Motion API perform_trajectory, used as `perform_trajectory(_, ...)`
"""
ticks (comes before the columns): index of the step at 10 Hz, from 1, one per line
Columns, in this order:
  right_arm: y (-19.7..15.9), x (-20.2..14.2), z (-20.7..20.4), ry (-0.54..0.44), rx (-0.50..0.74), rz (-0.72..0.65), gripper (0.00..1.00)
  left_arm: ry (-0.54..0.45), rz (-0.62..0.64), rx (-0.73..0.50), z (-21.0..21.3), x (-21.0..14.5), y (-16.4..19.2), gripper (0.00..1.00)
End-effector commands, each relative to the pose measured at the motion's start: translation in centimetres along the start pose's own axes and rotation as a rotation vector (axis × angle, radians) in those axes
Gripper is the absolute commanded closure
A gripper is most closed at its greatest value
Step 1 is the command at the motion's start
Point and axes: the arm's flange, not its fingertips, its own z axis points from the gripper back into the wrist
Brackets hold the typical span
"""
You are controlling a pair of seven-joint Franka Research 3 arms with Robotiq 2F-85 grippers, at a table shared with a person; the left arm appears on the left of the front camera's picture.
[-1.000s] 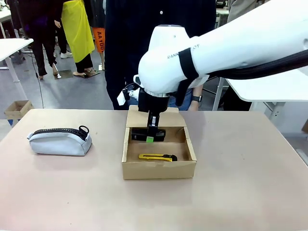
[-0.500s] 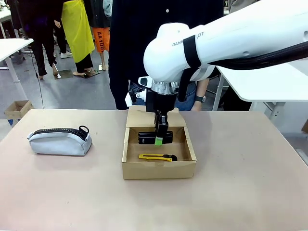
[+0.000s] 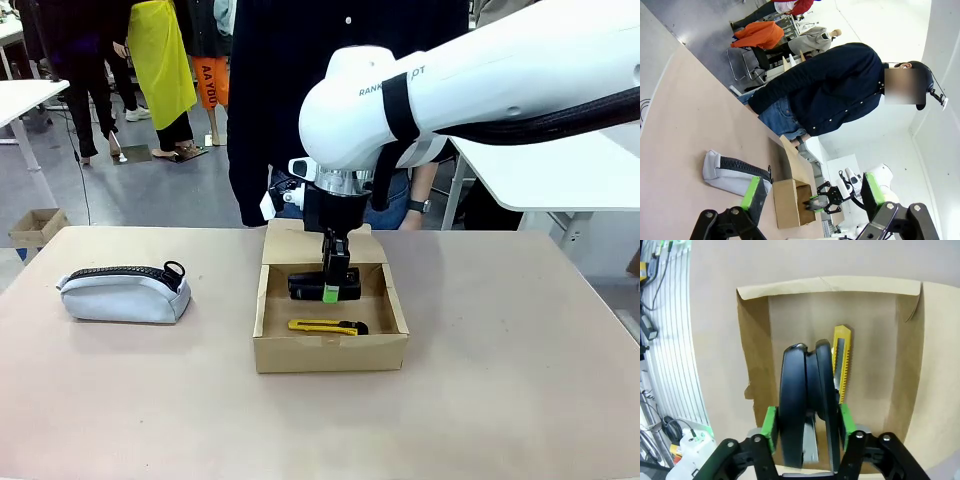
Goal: Pack the items into the box.
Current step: Pick up the item indicated by the person and place it inside the Mailer Box.
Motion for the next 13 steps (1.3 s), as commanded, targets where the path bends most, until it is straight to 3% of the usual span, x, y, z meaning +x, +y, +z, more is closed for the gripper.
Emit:
perform_trajectory(1,0.9,-0.7,0.3,0.014,-0.036,-0.038,0.0,-0.019,-0.019,-0.026,-0.1,-0.1,0.0,0.0)
perform_trajectory(8,1.4,-2.0,1.0,-0.026,-0.059,-0.1,0.0,-0.019,-0.019,-0.026,-0.1,-0.1,0.0,0.0)
perform_trajectory(10,3.2,-6.7,4.1,-0.142,-0.075,-0.362,0.0,-0.019,-0.019,-0.026,-0.1,-0.1,0.0,0.0)
perform_trajectory(13,9.8,-19.3,8.9,-0.511,-0.065,-0.881,0.0,-0.019,-0.019,-0.026,-0.1,-0.1,0.0,0.0)
